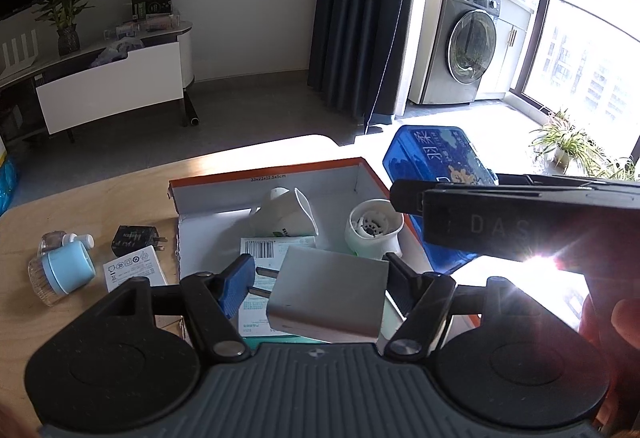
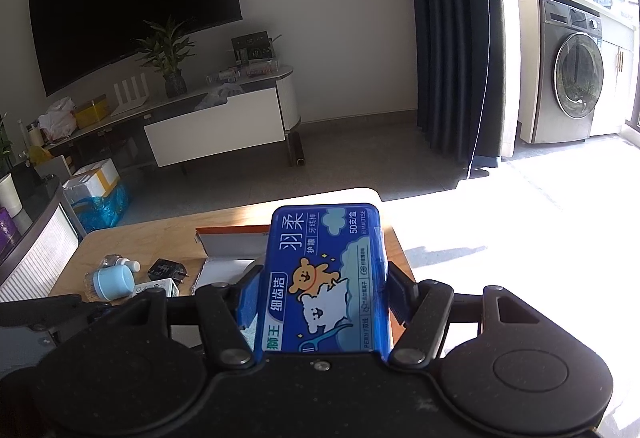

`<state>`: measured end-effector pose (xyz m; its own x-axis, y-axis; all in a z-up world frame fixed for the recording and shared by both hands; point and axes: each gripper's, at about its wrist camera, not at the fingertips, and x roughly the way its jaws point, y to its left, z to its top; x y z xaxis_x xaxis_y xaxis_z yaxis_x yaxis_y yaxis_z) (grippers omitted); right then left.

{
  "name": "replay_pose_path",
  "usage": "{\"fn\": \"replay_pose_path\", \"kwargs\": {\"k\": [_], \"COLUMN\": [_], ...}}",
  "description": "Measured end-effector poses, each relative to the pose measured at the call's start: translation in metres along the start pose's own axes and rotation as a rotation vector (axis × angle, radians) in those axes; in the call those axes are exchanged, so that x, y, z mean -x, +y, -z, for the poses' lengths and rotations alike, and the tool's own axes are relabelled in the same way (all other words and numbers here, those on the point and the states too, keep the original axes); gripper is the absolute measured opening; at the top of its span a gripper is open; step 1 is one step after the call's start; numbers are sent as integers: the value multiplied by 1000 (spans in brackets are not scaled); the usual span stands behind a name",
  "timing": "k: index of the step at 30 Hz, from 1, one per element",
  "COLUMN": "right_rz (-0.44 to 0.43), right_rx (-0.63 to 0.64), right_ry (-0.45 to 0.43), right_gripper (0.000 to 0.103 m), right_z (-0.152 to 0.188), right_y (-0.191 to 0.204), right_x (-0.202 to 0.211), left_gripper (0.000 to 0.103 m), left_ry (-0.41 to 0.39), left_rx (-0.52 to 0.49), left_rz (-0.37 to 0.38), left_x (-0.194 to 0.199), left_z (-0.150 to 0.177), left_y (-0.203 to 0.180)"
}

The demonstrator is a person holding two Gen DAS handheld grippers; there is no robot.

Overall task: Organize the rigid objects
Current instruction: 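Lower and release the charger with left tool while right tool releases the tissue pack inside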

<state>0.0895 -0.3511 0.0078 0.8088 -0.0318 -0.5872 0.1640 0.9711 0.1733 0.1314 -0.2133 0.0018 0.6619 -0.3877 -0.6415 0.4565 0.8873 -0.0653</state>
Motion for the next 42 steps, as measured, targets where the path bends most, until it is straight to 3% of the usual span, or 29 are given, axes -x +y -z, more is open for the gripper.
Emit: {"fn": "replay_pose_path", "kwargs": {"k": [18, 29, 31, 38, 42], "right_rz": [5, -20, -42, 0, 6], "right_rx": [34, 9, -5, -7, 26], "right_ry": [55, 81, 83, 34, 8], "right_gripper": [75, 77, 77, 78, 78], "right_z": [-28, -41, -42, -41, -41], "right_y": [2, -8, -12, -12, -3], "right_x": [-51, -78, -79, -63, -49], "left_gripper": [71, 70, 75, 81, 84], "left_ry": [15, -1, -10, -39, -43], "left_rx": [13, 27, 43, 59, 67], "left_rz": [27, 107, 129, 93, 27], "left_x": [-21, -46, -44, -24, -12], "left_z": [-9, -16, -15, -13, -10], "left_y": [6, 4, 7, 18, 29]}}
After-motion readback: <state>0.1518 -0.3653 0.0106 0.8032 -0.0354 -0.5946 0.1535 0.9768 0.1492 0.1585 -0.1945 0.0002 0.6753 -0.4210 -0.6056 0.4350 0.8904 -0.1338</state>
